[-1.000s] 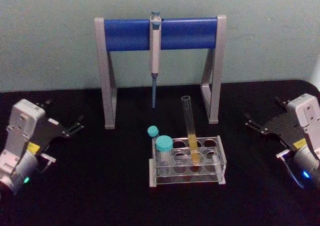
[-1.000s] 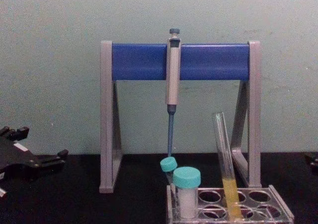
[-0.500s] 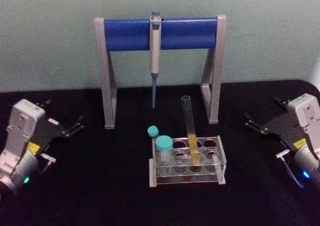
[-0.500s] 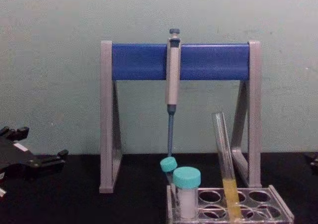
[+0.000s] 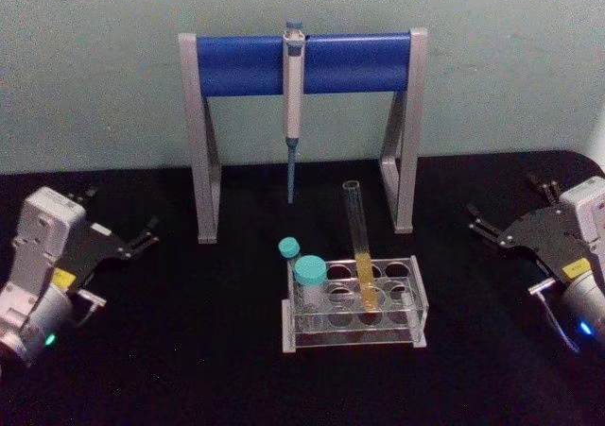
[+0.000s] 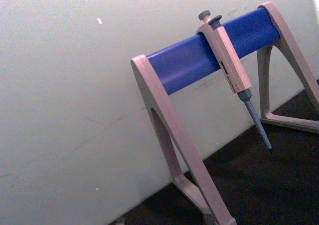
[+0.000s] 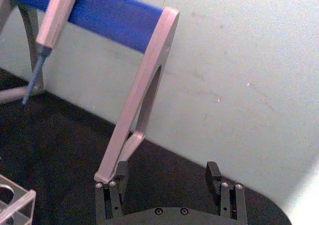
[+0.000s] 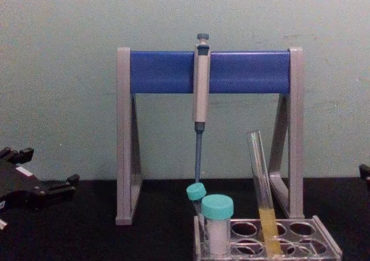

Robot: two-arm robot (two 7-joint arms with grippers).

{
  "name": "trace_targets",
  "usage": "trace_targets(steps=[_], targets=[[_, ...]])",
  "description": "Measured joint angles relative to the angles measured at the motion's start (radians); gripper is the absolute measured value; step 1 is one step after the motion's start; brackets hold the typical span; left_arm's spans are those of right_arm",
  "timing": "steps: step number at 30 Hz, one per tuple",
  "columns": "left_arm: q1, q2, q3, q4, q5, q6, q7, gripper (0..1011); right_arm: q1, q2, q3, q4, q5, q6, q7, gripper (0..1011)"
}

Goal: Pick up the test tube from the test tube rack, shake it, then place it back into the test tube rack.

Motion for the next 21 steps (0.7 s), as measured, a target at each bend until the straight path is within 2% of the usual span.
trace_targets(steps=[8, 16, 21], targets=[[0.0, 0.0, 0.0, 0.0, 0.0, 0.0, 0.0, 1001, -0.02, -0.002, 0.033, -0.029, 0.03, -0.054, 0.053, 1000], [0.0, 0.0, 0.0, 0.0, 0.0, 0.0, 0.0, 1001, -0.021, -0.005, 0.04, -0.065, 0.098, -0.112, 0.188, 1000], [0.0, 0.0, 0.0, 0.0, 0.0, 0.0, 0.0, 1002, -0.008, -0.018, 0.028, -0.077, 0.136, -0.117, 0.269, 1000]])
